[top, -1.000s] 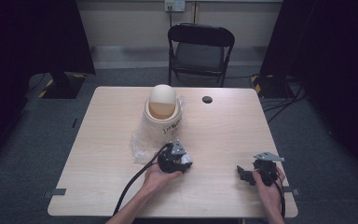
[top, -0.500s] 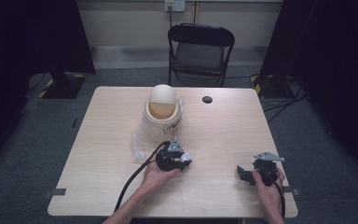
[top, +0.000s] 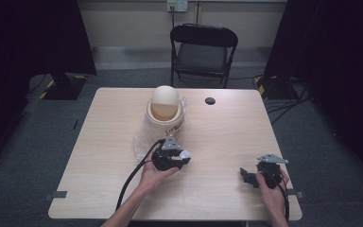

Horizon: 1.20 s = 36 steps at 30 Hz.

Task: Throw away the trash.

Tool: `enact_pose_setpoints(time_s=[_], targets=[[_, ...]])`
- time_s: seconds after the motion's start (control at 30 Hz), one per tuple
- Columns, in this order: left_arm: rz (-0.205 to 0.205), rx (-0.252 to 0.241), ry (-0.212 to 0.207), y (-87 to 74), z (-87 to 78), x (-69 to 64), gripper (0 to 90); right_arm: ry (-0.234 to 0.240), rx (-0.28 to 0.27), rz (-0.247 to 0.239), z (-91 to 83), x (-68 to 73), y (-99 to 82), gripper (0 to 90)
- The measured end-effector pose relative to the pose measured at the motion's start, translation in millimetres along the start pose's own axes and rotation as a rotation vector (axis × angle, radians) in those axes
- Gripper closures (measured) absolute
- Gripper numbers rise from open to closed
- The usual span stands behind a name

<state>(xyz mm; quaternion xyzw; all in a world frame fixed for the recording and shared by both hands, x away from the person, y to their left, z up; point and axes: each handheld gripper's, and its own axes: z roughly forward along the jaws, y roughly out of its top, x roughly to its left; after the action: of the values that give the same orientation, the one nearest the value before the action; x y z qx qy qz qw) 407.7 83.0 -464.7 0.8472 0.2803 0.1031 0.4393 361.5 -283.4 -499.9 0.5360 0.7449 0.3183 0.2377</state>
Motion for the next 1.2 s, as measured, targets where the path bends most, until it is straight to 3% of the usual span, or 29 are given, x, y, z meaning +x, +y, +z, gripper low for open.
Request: enact_pose_setpoints(time_s=[0.2, 0.67, 0.87, 1.0, 1.2], targets=[[0.001, -0.022, -0.003, 2.6, -10.4, -1.3, 57.6, 0.0, 0.0, 0.0, 0.0, 0.0, 0.0, 8.6], [-0.013, -0.095, 0.032, 16.6, -47.4, 18.8, 57.6, 0.0, 0.0, 0.0, 0.0, 0.0, 0.0, 8.6], [-0.016, -0.104, 0.038, 21.1, -54.3, 23.1, 57.6, 0.0, 0.0, 0.0, 0.0, 0.0, 0.0, 8.6], [0.011, -0.109, 0.038, 29.6, -58.4, 25.8, 57.6, 0.0, 0.0, 0.0, 0.0, 0.0, 0.0, 8.6], [0.002, -0.135, 0.038, 39.0, -67.8, 31.9, 57.6, 0.001, 0.001, 0.0, -0.1, 0.0, 0.0, 8.6]])
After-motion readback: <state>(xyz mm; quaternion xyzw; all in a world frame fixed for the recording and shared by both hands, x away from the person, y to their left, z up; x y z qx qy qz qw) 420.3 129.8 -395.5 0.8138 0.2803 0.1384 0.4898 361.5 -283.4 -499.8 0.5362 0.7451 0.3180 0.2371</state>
